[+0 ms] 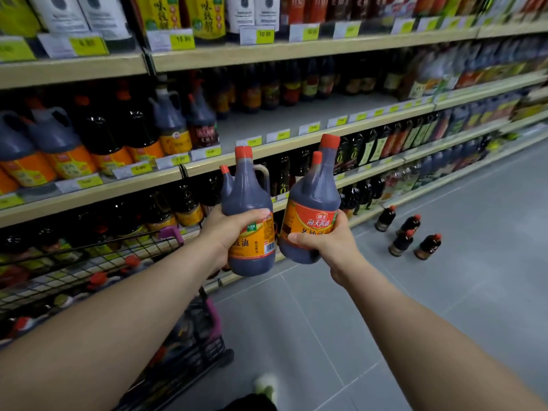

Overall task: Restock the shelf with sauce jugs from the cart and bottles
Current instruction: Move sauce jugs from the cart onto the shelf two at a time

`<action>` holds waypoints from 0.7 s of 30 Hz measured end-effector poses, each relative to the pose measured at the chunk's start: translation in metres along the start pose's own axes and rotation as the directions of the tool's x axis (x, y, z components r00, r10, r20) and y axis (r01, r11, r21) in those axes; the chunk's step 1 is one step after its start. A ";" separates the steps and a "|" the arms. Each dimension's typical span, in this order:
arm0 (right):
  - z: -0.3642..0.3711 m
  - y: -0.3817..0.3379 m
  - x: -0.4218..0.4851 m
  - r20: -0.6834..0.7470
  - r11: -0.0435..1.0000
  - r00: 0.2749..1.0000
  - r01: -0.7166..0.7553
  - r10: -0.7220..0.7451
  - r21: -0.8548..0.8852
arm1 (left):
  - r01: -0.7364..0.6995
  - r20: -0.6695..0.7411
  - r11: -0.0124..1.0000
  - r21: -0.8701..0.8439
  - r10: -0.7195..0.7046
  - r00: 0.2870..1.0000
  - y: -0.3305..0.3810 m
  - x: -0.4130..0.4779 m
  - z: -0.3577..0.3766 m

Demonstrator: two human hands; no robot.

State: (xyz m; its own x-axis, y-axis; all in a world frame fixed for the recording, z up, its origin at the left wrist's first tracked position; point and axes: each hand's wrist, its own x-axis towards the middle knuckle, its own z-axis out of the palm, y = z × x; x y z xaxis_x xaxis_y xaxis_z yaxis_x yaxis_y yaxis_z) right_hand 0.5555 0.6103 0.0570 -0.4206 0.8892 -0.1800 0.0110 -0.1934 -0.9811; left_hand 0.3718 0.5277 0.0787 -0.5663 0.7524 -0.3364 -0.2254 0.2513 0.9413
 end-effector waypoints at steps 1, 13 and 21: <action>-0.005 0.000 0.013 0.001 1.000 1.000 0.003 -0.003 -0.016 | -0.011 -0.016 1.000 0.018 0.012 1.000 0.001 0.010 0.008; -0.024 -0.021 0.199 0.060 0.997 0.997 0.051 -0.047 -0.066 | -0.152 -0.203 0.986 0.065 0.162 0.966 0.037 0.161 0.079; -0.018 -0.059 0.292 0.097 0.979 0.980 0.184 -0.175 -0.092 | -0.308 -0.288 0.913 0.266 0.380 0.879 0.081 0.226 0.103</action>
State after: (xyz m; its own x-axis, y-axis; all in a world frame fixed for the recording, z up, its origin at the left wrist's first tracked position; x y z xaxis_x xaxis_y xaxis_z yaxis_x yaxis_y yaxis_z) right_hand 0.4481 0.8889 0.0614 -0.5018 0.8650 0.0021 0.0167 0.0122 -0.9998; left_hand 0.3070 0.7804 0.0819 -0.8119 0.5812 0.0546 0.1798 0.1599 0.9706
